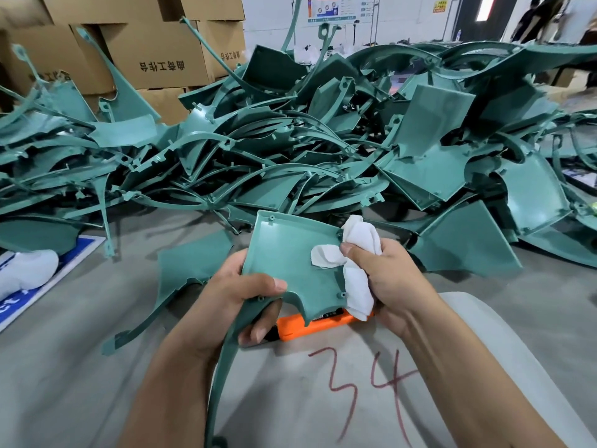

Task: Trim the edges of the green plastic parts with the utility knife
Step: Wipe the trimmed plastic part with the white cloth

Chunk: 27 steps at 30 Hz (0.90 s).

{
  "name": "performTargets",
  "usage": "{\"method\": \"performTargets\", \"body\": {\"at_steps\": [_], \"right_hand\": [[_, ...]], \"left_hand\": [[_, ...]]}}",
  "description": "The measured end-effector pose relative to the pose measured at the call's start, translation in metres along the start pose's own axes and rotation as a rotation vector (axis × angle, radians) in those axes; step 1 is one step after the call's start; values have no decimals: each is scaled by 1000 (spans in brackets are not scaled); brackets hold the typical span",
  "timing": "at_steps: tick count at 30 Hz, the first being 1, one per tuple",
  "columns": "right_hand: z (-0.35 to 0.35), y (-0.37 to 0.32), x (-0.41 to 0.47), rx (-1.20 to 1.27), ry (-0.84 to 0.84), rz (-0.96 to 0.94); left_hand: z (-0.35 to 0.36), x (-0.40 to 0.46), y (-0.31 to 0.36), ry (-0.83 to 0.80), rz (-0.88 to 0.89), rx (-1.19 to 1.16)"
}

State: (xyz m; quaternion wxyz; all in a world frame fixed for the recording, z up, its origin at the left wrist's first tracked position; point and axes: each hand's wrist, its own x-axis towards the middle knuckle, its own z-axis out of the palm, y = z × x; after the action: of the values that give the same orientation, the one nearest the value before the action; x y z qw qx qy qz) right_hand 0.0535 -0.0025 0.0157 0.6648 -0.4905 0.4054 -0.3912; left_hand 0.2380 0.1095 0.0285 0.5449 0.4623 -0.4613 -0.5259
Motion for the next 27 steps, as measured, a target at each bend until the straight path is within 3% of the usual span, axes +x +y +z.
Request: {"method": "performTargets", "body": {"at_steps": [3, 5, 8, 10, 13, 17, 20, 24, 27], "right_hand": [[3, 0, 0, -59, 105, -126], [4, -3, 4, -107, 233, -207], [-3, -11, 11, 74, 345, -191], [-5, -15, 11, 286, 337, -142], [-4, -18, 11, 500, 400, -107], [14, -10, 11, 492, 567, -129], [30, 8, 12, 302, 640, -158], [41, 33, 11, -12, 649, -223], [47, 40, 5, -130, 568, -271]], "left_hand": [[-3, -3, -1, -107, 6, -62], [-7, -4, -3, -270, 47, -135], [-19, -1, -5, -475, 109, -304], [-30, 1, -8, -474, 99, -480], [-38, 6, -13, -213, 78, -515], [0, 24, -28, -59, 175, -261], [47, 32, -39, 79, 405, -30], [71, 37, -45, 640, 577, 139], [63, 38, -43, 820, 568, 27]]}}
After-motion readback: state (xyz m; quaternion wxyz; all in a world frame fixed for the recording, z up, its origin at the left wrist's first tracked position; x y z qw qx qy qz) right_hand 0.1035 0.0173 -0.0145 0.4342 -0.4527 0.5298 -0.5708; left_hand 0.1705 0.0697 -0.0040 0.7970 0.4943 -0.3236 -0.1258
